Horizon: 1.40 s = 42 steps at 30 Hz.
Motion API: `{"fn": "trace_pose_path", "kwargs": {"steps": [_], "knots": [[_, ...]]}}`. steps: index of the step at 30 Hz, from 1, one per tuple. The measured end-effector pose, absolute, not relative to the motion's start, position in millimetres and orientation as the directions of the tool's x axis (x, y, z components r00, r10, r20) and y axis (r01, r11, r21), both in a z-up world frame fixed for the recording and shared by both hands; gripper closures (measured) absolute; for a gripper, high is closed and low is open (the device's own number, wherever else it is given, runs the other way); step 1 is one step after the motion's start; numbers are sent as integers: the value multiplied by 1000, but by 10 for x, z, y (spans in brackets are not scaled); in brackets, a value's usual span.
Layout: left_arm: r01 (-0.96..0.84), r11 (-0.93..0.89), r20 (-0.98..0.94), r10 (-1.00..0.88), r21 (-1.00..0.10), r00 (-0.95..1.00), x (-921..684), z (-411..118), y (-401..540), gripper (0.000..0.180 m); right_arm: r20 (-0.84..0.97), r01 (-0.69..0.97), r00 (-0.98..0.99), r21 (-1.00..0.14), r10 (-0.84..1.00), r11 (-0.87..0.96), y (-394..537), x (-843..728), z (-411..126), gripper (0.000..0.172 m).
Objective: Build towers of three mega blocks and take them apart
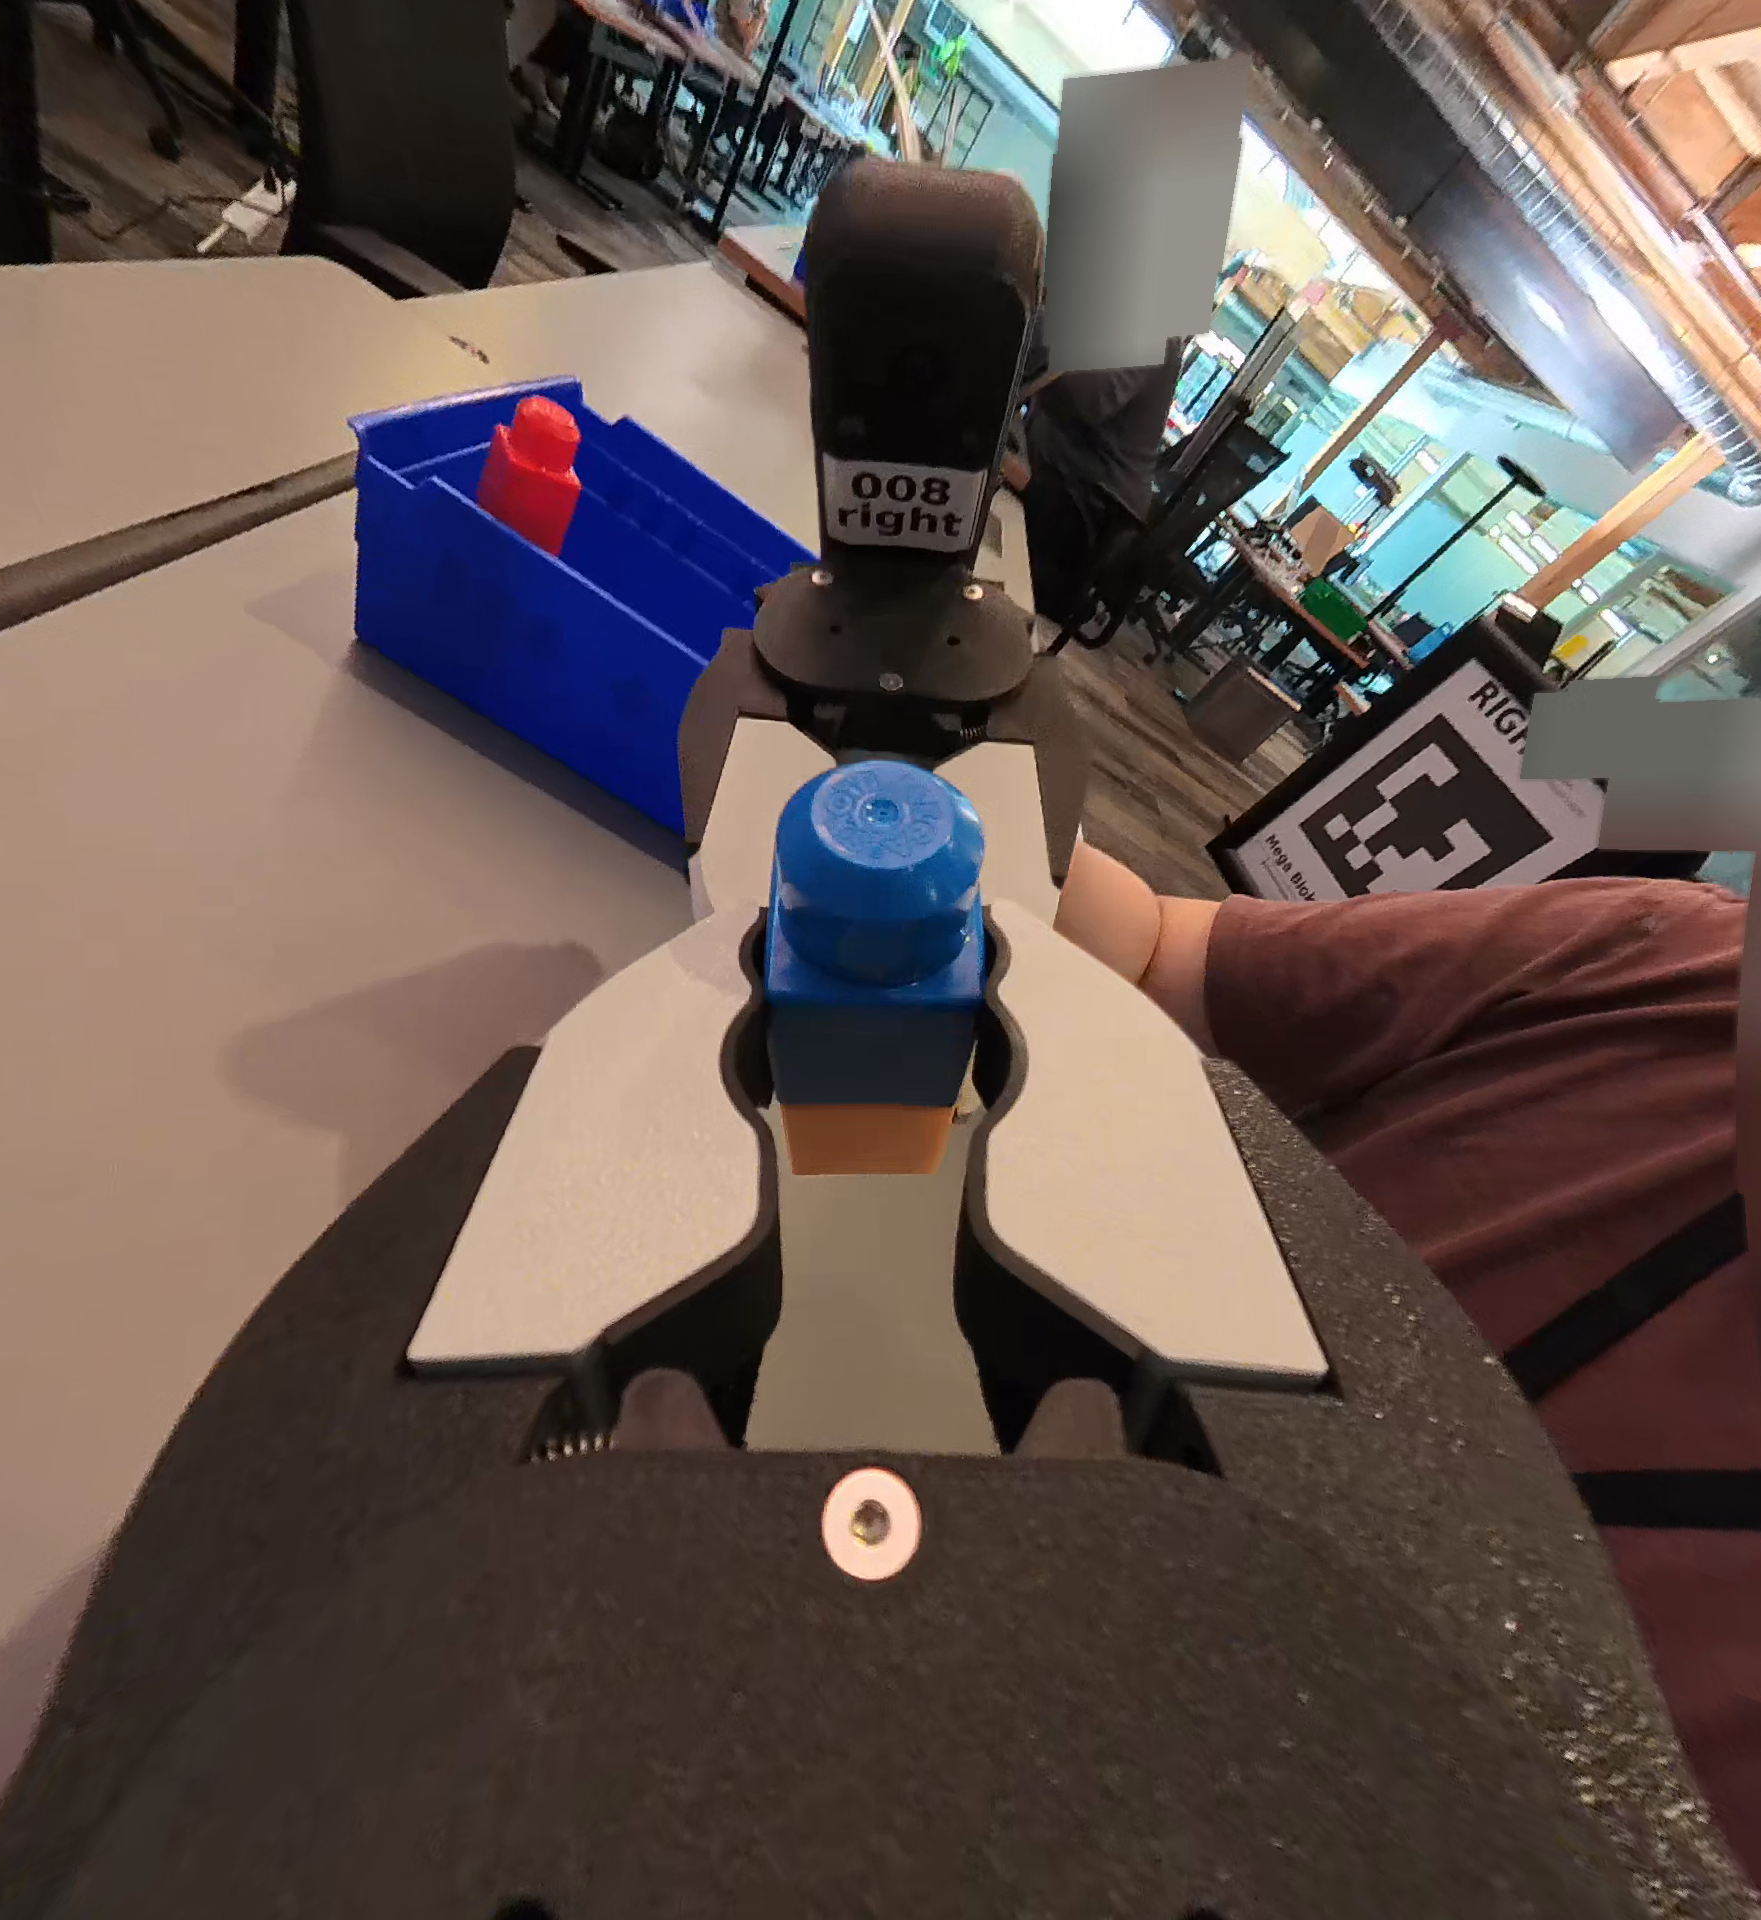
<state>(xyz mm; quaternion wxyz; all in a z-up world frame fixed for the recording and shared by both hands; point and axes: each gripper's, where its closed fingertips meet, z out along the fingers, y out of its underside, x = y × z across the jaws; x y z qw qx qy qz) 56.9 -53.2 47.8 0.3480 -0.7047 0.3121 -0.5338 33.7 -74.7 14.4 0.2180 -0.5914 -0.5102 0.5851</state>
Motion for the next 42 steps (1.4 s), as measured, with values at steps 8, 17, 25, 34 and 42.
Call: {"fn": "trace_pose_path", "kwargs": {"steps": [8,17,25,34,42], "knots": [[-42,-412,377,-866,-910,328,-275,1036,-691,145,-452,297,-227,-876,863,-380,-684,442,297,135],[-339,-109,-177,-685,-934,707,-1572,682,-682,151,-422,277,-167,-888,891,-368,-496,576,334,135],[-539,-252,-112,-826,-804,552,-1294,-380,-402,149,-431,310,-161,-876,888,-369,-491,597,265,135],[-649,-355,-81,-837,-673,542,-1225,-924,-249,147,-316,547,-36,-800,948,-246,-481,533,-290,135],[-641,-315,-107,-841,-700,530,-1170,-688,-302,144,-404,369,-157,-871,901,-326,-593,434,54,135]]}}
